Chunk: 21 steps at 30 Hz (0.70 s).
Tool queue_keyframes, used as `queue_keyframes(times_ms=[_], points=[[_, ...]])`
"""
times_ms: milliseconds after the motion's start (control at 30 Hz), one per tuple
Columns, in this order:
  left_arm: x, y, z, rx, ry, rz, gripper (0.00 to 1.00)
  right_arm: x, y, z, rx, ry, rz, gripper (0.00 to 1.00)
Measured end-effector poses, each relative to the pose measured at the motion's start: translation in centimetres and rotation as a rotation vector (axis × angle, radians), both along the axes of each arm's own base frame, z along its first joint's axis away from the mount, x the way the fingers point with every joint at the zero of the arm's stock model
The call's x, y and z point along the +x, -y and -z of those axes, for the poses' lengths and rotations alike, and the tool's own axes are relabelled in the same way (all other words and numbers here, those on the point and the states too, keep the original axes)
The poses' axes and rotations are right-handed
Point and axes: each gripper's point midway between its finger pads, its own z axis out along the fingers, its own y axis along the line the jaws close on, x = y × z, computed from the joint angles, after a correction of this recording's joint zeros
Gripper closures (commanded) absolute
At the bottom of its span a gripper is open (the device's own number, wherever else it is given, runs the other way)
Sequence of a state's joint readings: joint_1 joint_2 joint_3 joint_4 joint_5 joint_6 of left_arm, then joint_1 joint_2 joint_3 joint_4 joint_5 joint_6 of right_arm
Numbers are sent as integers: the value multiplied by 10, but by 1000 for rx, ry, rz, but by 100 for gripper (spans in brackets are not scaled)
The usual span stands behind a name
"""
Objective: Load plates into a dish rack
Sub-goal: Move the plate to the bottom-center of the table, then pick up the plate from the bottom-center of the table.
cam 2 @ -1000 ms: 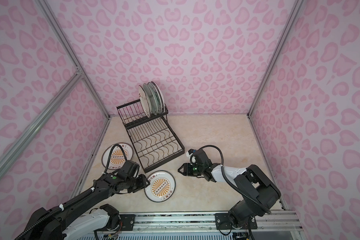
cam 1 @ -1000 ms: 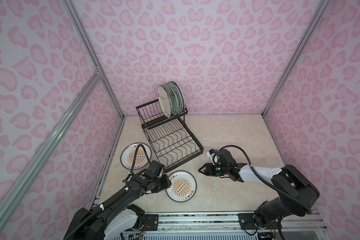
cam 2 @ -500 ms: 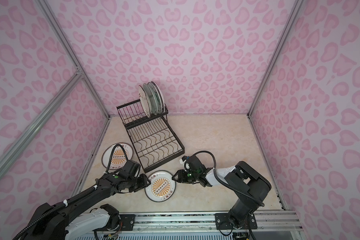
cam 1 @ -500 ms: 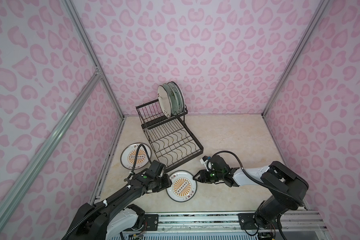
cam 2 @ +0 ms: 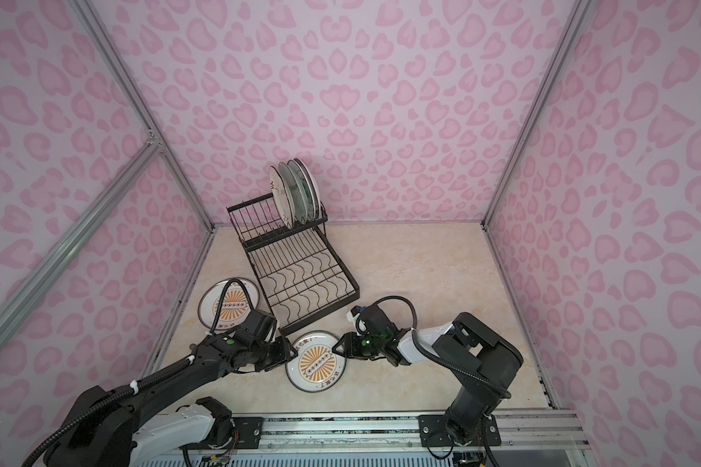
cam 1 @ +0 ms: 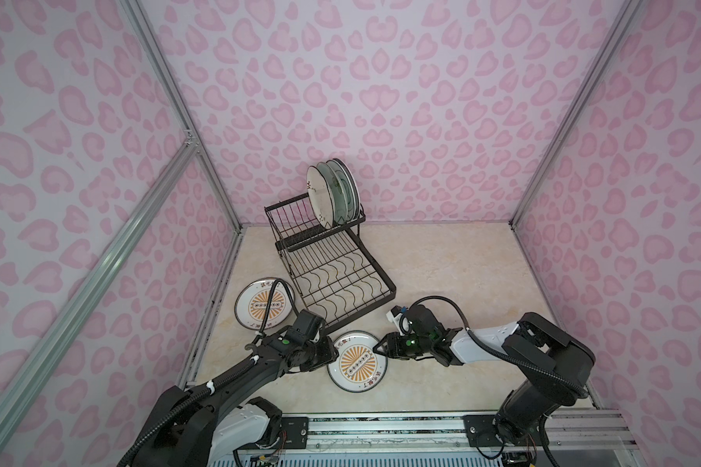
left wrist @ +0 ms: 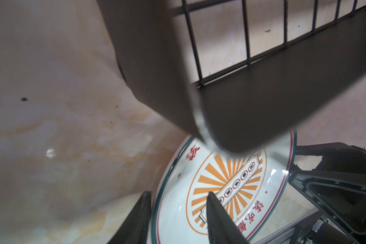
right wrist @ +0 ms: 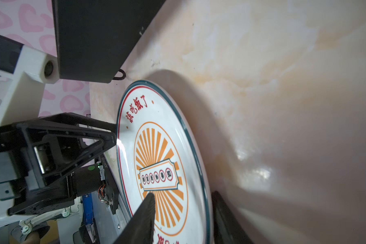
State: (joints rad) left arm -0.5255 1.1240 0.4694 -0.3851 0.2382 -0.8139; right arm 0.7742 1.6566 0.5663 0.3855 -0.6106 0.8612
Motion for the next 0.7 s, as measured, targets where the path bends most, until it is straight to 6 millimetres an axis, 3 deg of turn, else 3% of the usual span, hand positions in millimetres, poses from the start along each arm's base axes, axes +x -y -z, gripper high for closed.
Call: queue_keyframes(times_ms=[700], points=[[3,3,-2,0,18,7,55,2,2,6,14,-41,22,84]])
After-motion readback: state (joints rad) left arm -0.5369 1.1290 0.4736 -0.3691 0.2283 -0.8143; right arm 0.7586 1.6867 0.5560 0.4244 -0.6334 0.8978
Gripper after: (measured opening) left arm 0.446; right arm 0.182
